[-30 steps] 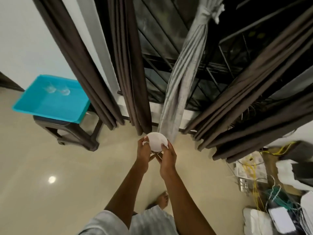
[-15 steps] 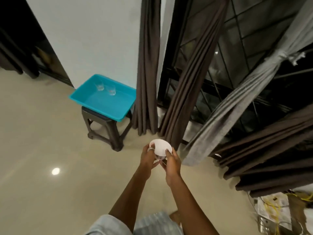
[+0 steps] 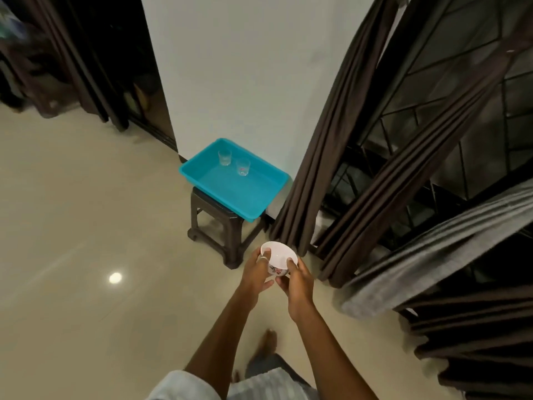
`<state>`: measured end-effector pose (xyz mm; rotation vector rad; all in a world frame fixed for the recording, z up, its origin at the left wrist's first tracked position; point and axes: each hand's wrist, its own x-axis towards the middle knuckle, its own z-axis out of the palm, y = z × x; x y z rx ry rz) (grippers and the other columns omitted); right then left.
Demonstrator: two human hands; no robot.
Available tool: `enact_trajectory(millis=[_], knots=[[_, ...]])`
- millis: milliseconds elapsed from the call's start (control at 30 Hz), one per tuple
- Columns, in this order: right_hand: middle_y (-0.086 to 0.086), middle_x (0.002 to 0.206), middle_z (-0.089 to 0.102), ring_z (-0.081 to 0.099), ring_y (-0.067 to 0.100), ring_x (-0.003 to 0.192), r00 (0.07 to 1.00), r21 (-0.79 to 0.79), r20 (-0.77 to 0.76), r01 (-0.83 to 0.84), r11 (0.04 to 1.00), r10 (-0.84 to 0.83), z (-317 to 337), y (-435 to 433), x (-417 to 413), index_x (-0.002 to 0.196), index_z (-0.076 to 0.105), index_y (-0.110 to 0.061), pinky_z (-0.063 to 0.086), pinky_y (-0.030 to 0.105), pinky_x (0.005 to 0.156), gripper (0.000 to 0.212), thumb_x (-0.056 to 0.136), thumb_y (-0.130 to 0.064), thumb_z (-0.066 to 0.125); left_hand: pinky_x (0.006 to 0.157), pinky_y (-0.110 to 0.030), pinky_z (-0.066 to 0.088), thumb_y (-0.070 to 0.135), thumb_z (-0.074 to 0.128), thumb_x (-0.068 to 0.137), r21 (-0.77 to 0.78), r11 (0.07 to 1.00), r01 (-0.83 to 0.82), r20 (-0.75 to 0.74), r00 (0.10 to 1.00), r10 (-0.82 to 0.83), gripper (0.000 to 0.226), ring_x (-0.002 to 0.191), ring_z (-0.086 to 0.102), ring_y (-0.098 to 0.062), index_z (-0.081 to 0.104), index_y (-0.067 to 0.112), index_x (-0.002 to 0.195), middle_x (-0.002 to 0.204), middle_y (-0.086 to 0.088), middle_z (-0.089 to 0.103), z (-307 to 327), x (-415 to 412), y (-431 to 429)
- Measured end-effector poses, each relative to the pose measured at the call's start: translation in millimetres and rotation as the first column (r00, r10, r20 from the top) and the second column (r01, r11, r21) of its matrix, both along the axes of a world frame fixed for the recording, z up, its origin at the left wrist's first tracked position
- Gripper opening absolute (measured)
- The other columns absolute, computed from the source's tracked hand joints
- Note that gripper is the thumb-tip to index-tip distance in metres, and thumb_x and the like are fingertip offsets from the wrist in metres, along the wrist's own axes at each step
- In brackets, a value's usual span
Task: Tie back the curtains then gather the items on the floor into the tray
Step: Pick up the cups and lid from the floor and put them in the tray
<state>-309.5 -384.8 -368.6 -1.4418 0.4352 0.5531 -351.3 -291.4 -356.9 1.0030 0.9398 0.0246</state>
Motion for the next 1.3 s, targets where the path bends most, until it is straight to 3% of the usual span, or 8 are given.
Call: enact_trajectory(millis=[333,467,533,733,867,1100,1200,1300], knots=[[0.009,0.138,0.06,0.064,0.029,0.114,0.997,0.008,-0.008,-0.076,0.997,0.077,-19,94,79,0.141,0.057,-0.022,0.06,0.044,0.093,0.042,0.099,-0.021,0.064,0.103,-0.048,0.052,0.041,0.054,0.101,0.084,0.996,-0.017,-0.012,1.0,0.018,0.044,0.121,0.058,-0.027,0.049,0.028,0.143,0.142,-0.006,0.055,-10,65,92],[0.009,0.135,0.063,0.065,0.028,0.112,0.991,-0.006,0.005,-0.131,0.991,0.132,-16,139,126,0.139,0.06,-0.021,0.061,0.043,0.091,0.04,0.099,-0.023,0.064,0.079,-0.03,0.06,0.037,0.051,0.104,0.106,0.993,-0.055,0.028,0.998,0.052,0.032,0.105,0.063,-0.019,0.05,0.026,0.134,0.128,-0.003,0.061,-2,103,133],[0.009,0.134,0.064,0.066,0.029,0.112,0.99,-0.03,0.011,-0.142,0.989,0.143,-16,158,149,0.138,0.061,-0.019,0.062,0.04,0.088,0.04,0.099,-0.023,0.065,0.07,-0.026,0.059,0.036,0.051,0.104,0.105,0.991,-0.078,0.026,0.997,0.076,0.039,0.109,0.063,-0.021,0.049,0.021,0.14,0.132,-0.004,0.06,-1,125,150],[0.011,0.137,0.061,0.065,0.031,0.114,0.985,-0.073,-0.053,-0.165,0.984,0.162,-30,193,204,0.141,0.057,-0.016,0.063,0.039,0.084,0.047,0.097,-0.025,0.068,0.1,-0.047,0.055,0.037,0.05,0.104,0.122,0.988,-0.098,-0.068,0.992,0.107,0.042,0.121,0.058,-0.026,0.047,0.021,0.144,0.143,-0.007,0.055,-10,181,184],[0.012,0.135,0.06,0.067,0.031,0.111,0.985,-0.104,-0.096,-0.156,0.982,0.146,-45,204,224,0.134,0.057,-0.014,0.064,0.037,0.08,0.043,0.095,-0.026,0.07,0.101,-0.048,0.054,0.034,0.052,0.104,0.122,0.988,-0.094,-0.126,0.986,0.11,0.044,0.126,0.057,-0.029,0.048,0.019,0.145,0.147,-0.007,0.052,-22,207,201],[0.015,0.128,0.061,0.067,0.033,0.109,0.978,-0.108,-0.196,-0.097,0.989,0.075,-67,226,250,0.121,0.055,-0.015,0.064,0.043,0.082,0.029,0.096,-0.017,0.068,0.093,-0.043,0.055,0.026,0.054,0.104,0.155,0.987,0.042,-0.253,0.968,-0.002,0.044,0.126,0.056,-0.033,0.047,0.015,0.146,0.148,-0.013,0.05,-47,243,235],[0.013,0.126,0.062,0.069,0.029,0.102,0.975,-0.142,-0.212,-0.089,0.986,0.058,-76,243,265,0.127,0.053,-0.014,0.063,0.044,0.085,0.033,0.097,-0.019,0.066,0.072,-0.031,0.057,0.027,0.056,0.103,0.183,0.973,0.14,-0.287,0.954,-0.084,0.042,0.11,0.06,-0.029,0.047,0.018,0.142,0.142,-0.013,0.053,-63,264,260],[0.009,0.129,0.06,0.067,0.026,0.108,0.975,-0.182,-0.218,-0.085,0.98,0.044,-80,267,282,0.133,0.05,-0.016,0.061,0.045,0.092,0.038,0.098,-0.024,0.065,0.067,-0.031,0.056,0.026,0.057,0.102,0.188,0.946,0.266,-0.343,0.92,-0.19,0.033,0.097,0.061,-0.026,0.051,0.017,0.133,0.132,-0.014,0.058,-74,293,295]])
